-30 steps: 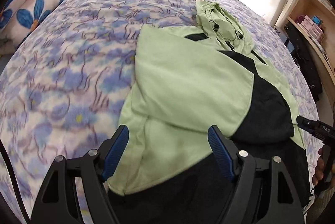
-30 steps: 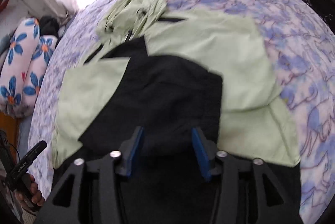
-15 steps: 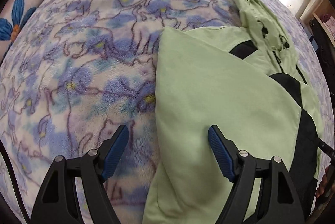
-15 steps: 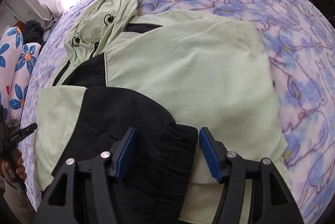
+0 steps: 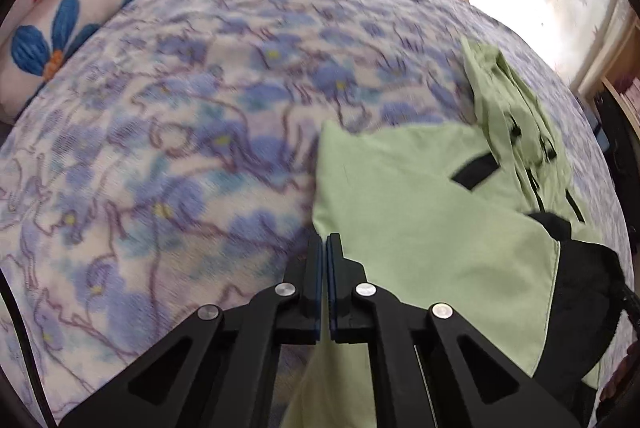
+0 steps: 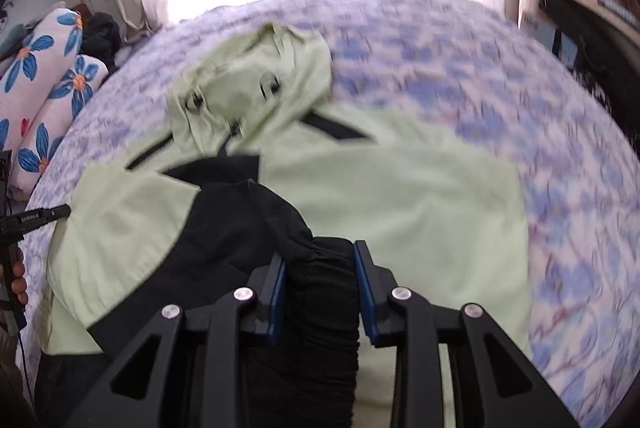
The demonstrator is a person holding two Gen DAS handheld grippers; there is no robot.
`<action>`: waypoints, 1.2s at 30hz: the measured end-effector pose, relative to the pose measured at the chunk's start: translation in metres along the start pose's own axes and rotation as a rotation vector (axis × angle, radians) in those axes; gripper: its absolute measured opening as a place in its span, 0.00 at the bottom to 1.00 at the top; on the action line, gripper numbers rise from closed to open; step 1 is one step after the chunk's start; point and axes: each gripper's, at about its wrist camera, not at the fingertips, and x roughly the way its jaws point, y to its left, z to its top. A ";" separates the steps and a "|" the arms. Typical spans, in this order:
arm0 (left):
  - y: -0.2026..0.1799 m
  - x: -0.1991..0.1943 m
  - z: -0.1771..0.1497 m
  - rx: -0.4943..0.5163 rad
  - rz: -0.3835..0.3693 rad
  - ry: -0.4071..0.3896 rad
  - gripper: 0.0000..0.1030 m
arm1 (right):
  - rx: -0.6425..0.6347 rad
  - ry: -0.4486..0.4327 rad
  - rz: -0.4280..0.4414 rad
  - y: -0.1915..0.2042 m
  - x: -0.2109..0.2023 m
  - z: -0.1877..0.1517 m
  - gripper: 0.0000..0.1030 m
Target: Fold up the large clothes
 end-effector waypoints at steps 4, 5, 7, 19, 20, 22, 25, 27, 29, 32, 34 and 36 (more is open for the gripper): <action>0.004 0.004 0.014 -0.012 0.041 -0.046 0.00 | -0.010 -0.041 -0.022 0.007 0.020 0.023 0.30; 0.008 0.007 0.016 -0.014 0.048 -0.042 0.00 | -0.019 -0.044 -0.045 0.008 0.029 0.026 0.30; 0.010 0.015 0.016 -0.008 0.053 -0.019 0.00 | -0.028 -0.006 -0.117 0.006 0.056 0.027 0.30; -0.007 -0.034 -0.032 0.150 -0.017 0.061 0.59 | 0.057 0.132 -0.122 -0.022 0.050 0.005 0.46; -0.008 -0.042 -0.040 0.168 -0.038 0.068 0.62 | 0.062 0.138 -0.098 -0.024 0.043 0.001 0.47; -0.009 -0.054 -0.059 0.203 -0.064 0.090 0.65 | 0.081 0.157 -0.050 -0.030 0.032 -0.011 0.47; -0.016 -0.055 -0.090 0.259 -0.057 0.153 0.67 | 0.139 0.190 0.026 -0.041 0.019 -0.030 0.47; -0.023 -0.048 -0.105 0.297 -0.025 0.184 0.67 | 0.171 0.206 0.053 -0.044 0.017 -0.038 0.47; -0.028 -0.039 -0.114 0.312 0.041 0.183 0.67 | 0.190 0.219 0.064 -0.046 0.019 -0.044 0.47; -0.026 -0.031 -0.109 0.253 0.088 0.134 0.67 | 0.209 0.231 0.061 -0.045 0.025 -0.047 0.47; -0.021 -0.027 -0.099 0.185 0.133 0.103 0.58 | 0.247 0.220 0.072 -0.045 0.030 -0.044 0.47; -0.012 -0.021 -0.091 0.099 0.108 0.118 0.32 | 0.279 0.201 0.089 -0.046 0.035 -0.042 0.47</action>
